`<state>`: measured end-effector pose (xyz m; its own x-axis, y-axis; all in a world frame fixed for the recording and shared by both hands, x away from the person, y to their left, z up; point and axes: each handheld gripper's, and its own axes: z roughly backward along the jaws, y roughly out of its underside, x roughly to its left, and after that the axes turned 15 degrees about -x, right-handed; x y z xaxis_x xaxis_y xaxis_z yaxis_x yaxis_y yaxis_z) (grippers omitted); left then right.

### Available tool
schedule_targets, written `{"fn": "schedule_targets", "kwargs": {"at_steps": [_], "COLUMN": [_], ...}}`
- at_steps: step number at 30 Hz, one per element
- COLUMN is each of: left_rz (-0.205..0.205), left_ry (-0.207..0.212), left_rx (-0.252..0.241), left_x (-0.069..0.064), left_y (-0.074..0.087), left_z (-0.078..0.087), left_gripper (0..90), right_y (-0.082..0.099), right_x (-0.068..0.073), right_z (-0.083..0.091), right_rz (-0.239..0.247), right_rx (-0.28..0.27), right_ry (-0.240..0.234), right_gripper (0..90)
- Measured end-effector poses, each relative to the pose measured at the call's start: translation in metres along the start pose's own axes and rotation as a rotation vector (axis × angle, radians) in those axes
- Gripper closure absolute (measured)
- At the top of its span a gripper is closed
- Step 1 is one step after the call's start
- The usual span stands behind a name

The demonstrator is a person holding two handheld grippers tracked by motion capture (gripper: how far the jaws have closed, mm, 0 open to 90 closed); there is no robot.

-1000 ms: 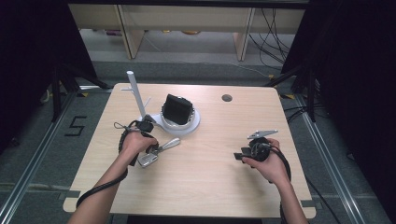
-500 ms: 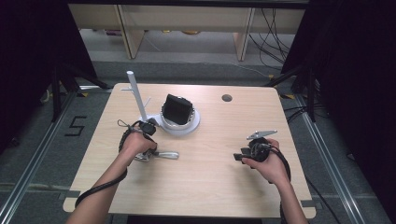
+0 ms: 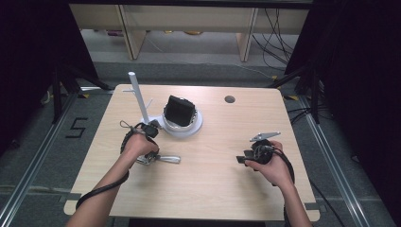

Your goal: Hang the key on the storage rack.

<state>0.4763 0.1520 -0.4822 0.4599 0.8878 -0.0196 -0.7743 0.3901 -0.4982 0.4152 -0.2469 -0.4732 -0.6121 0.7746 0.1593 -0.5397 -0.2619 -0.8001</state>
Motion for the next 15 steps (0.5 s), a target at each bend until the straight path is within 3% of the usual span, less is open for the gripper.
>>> {"fn": "schedule_targets", "kwargs": {"at_steps": [1,5,8,9,11,15], "left_rz": [-0.033,-0.062,-0.144,-0.145,-0.218,-0.208], "left_ry": [-0.005,-0.007,-0.017,-0.013,-0.017,0.003], "left_rx": [0.005,0.023,0.037,0.047,0.054,0.024], "left_x": [0.0009,-0.0047,-0.007,-0.0087,-0.0063,-0.0018], "left_y": [-0.0008,-0.0016,-0.0017,-0.0021,-0.0049,-0.0012], "left_z": [0.0003,0.0002,0.0004,0.0018,0.0053,0.0071], "left_gripper": [71.6,74.1,75.6,76.6,84.9,86.4], "right_y": [0.0,0.0011,0.0013,0.0011,0.0008,0.0002], "right_x": [0.0001,0.0001,-0.0001,0.0,0.0003,0.0001], "right_z": [0.0,-0.0015,-0.0017,-0.0016,-0.0013,0.0005], "right_rz": [0.001,0.004,0.006,0.008,0.008,0.007], "right_rx": [0.0,-0.007,-0.006,-0.008,-0.009,0.003], "right_ry": [-0.002,-0.004,-0.007,-0.007,-0.008,0.0], "right_gripper": [53.1,53.0,53.0,53.0,53.0,53.0]}}
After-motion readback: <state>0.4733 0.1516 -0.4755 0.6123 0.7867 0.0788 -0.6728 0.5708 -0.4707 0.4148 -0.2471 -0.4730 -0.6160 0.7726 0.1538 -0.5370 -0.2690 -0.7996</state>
